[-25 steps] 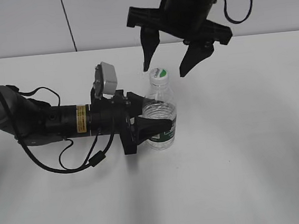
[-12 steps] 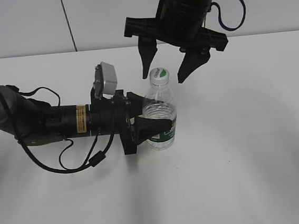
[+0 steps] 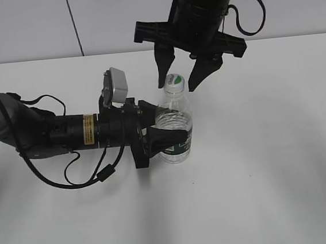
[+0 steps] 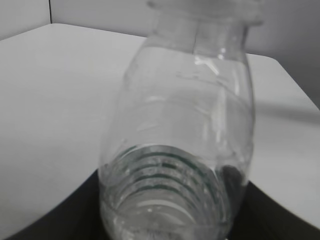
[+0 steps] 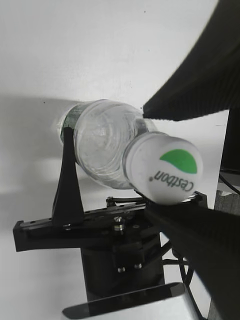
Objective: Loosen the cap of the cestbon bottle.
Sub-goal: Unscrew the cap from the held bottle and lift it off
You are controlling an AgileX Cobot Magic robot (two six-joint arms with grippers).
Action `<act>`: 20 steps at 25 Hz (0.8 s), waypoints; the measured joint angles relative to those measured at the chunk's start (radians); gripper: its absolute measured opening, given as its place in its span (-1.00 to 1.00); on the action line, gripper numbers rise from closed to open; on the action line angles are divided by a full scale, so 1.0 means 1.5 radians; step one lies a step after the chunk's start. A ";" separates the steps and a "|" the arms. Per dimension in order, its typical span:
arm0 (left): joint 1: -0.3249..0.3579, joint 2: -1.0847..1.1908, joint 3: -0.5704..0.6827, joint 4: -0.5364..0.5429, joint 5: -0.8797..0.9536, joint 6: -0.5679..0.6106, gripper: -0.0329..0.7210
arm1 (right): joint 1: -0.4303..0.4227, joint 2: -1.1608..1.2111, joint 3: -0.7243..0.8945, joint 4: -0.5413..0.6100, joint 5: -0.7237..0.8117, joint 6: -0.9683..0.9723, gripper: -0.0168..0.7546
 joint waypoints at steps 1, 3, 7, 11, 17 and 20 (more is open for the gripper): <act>0.000 0.000 0.000 0.000 0.000 0.000 0.13 | 0.000 0.000 0.000 0.000 0.000 -0.001 0.09; 0.000 0.000 0.000 0.000 0.000 0.000 0.13 | 0.000 0.000 0.000 0.000 -0.001 -0.002 0.07; 0.000 0.000 0.000 0.000 0.000 0.000 0.13 | 0.001 0.000 -0.001 0.001 -0.005 -0.014 -0.16; 0.000 0.000 0.000 0.000 0.000 0.000 0.13 | 0.001 0.000 -0.001 0.001 -0.005 -0.029 -0.16; 0.000 0.000 0.000 0.000 0.000 0.000 0.13 | 0.001 0.000 -0.001 0.001 -0.004 -0.108 -0.16; 0.000 0.000 0.000 0.000 0.000 0.000 0.13 | 0.001 0.000 -0.001 0.003 -0.004 -0.230 -0.16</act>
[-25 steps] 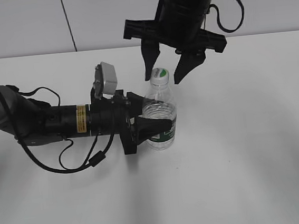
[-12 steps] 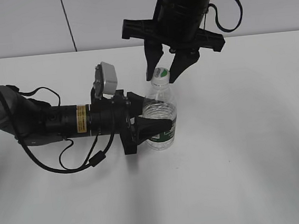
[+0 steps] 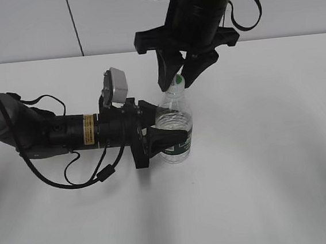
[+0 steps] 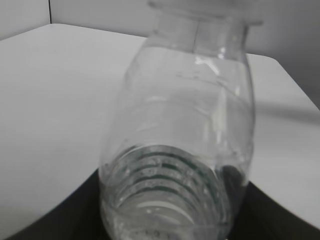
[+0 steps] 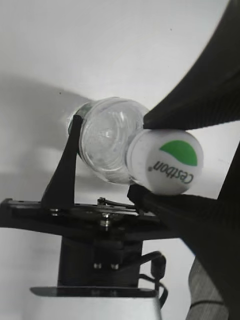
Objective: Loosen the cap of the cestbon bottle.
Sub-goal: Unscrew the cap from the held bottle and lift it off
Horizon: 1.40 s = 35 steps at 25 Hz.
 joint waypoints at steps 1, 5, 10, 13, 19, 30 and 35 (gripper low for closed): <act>0.000 0.000 0.000 0.000 0.000 0.000 0.13 | 0.000 0.000 0.000 0.000 0.000 -0.039 -0.16; 0.000 0.000 0.000 0.002 0.000 0.000 0.13 | 0.000 0.000 0.000 0.001 0.001 -0.222 -0.16; 0.000 0.000 0.001 0.002 0.000 0.001 0.13 | 0.000 0.000 -0.002 0.002 0.001 -0.410 -0.16; 0.000 0.000 0.001 0.002 0.000 0.000 0.13 | 0.000 0.000 -0.002 0.002 0.002 -0.492 -0.16; 0.000 0.000 0.001 0.003 0.000 0.000 0.13 | 0.000 0.000 -0.004 0.003 0.002 -0.668 -0.16; 0.001 0.000 0.001 0.022 0.000 0.000 0.13 | 0.000 0.000 -0.004 0.016 0.005 -1.008 -0.17; 0.002 0.000 0.001 0.029 -0.003 0.000 0.13 | 0.000 0.000 -0.004 0.022 0.011 -1.057 -0.18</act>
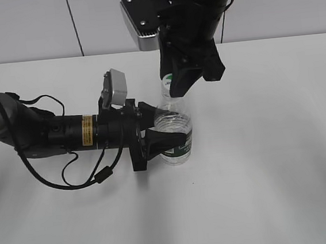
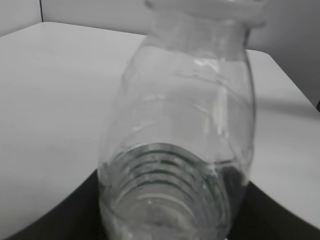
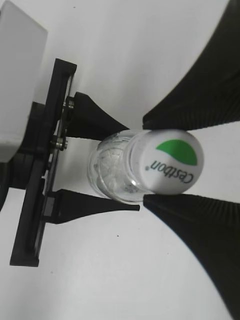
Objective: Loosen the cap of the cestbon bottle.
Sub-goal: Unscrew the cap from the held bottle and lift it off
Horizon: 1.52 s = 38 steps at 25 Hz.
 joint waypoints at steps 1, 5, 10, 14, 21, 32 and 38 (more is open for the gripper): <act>0.000 0.000 0.000 0.001 0.000 0.000 0.13 | 0.000 0.000 0.000 0.000 0.001 -0.003 -0.18; 0.000 0.000 0.000 0.002 -0.001 0.000 0.13 | 0.000 0.000 -0.002 0.000 0.003 -0.010 -0.18; 0.000 0.000 0.000 0.006 -0.004 -0.001 0.13 | 0.000 -0.001 -0.007 0.000 0.011 -0.010 -0.18; 0.000 0.000 0.000 0.008 -0.009 -0.003 0.13 | 0.000 -0.004 -0.007 0.000 0.012 -0.009 -0.18; 0.000 0.000 -0.001 0.007 -0.023 -0.003 0.13 | 0.000 -0.014 -0.007 0.000 0.013 0.007 -0.18; -0.001 0.001 -0.001 0.026 -0.008 -0.003 0.08 | 0.000 -0.017 -0.013 -0.011 0.003 0.006 -0.20; -0.001 0.001 -0.001 0.027 -0.008 -0.003 0.08 | 0.000 -0.019 -0.013 -0.023 0.003 0.008 -0.20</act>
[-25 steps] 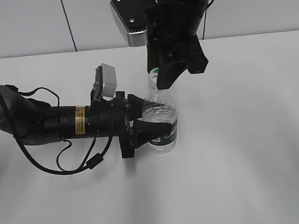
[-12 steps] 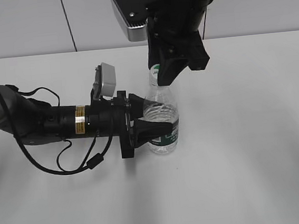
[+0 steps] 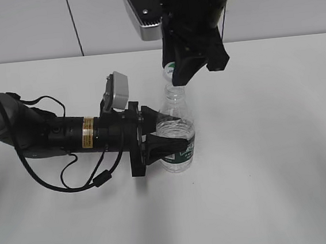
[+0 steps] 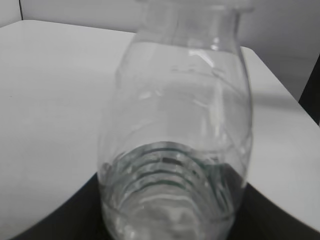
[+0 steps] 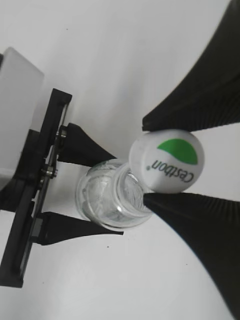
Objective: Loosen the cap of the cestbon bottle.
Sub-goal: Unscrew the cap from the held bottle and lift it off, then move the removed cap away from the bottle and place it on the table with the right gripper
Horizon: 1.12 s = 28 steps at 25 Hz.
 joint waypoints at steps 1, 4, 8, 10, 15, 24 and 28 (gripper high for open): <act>0.000 0.000 0.000 0.000 -0.001 0.000 0.08 | 0.000 -0.002 0.000 -0.004 0.000 0.005 -0.20; 0.000 0.000 0.000 0.000 -0.001 0.000 0.08 | 0.000 -0.019 0.000 -0.013 0.000 0.039 -0.20; 0.000 0.000 0.000 0.000 -0.001 0.000 0.08 | 0.000 -0.040 0.000 -0.015 0.000 0.112 -0.20; 0.000 0.000 0.000 0.000 -0.001 0.000 0.08 | 0.000 -0.042 0.000 -0.035 0.000 0.187 -0.20; 0.000 0.000 0.000 -0.001 -0.001 0.000 0.08 | -0.022 -0.042 0.000 -0.087 0.000 0.391 -0.21; 0.000 0.000 0.000 -0.002 -0.001 0.000 0.08 | -0.205 -0.042 0.058 0.022 -0.060 0.711 -0.21; 0.000 0.000 0.000 -0.002 -0.001 0.000 0.07 | -0.257 -0.041 0.162 0.039 -0.139 0.781 -0.21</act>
